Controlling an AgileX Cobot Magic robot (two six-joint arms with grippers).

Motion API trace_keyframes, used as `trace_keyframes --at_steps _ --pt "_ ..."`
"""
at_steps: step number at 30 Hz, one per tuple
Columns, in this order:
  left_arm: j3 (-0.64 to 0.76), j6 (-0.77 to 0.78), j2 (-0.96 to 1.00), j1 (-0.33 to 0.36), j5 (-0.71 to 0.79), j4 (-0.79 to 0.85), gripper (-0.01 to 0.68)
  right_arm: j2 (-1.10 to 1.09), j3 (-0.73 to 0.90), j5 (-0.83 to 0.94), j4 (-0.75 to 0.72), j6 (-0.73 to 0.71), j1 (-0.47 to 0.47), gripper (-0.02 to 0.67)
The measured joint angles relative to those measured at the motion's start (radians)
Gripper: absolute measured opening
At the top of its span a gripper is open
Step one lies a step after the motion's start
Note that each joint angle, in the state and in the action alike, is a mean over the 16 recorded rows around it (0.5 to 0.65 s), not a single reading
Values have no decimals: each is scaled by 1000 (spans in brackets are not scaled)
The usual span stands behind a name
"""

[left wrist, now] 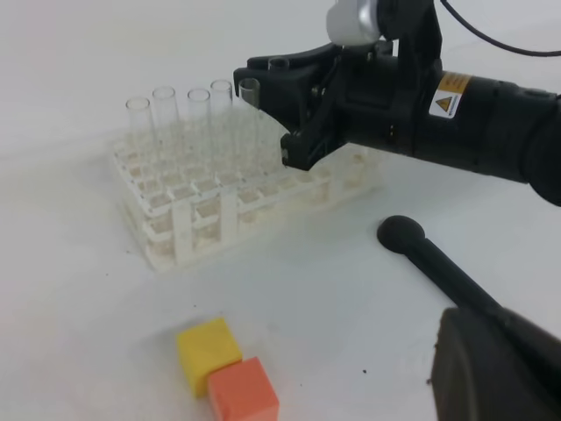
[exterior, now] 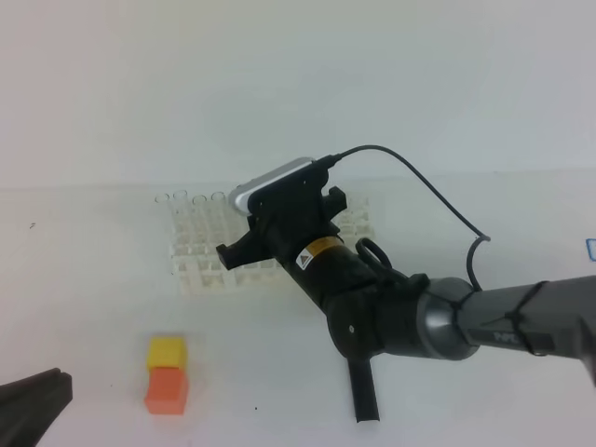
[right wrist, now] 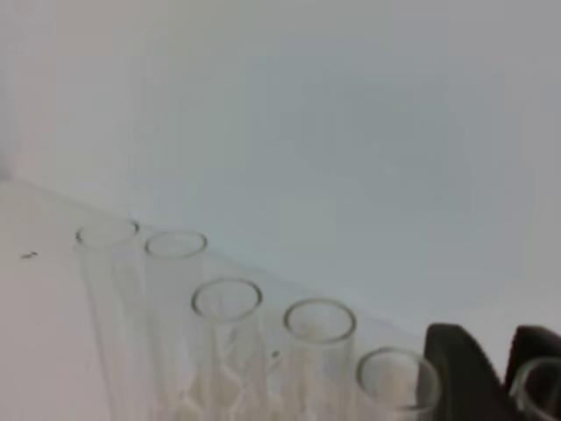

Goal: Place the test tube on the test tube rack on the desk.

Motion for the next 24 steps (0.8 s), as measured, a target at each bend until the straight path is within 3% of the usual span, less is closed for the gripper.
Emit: trace_keyframes --at_steps 15,24 --pt "0 0 0 0 0 0 -1 18 9 -30 45 -13 4 124" --pt "0 0 0 0 0 0 -1 6 18 -24 71 -40 5 228"
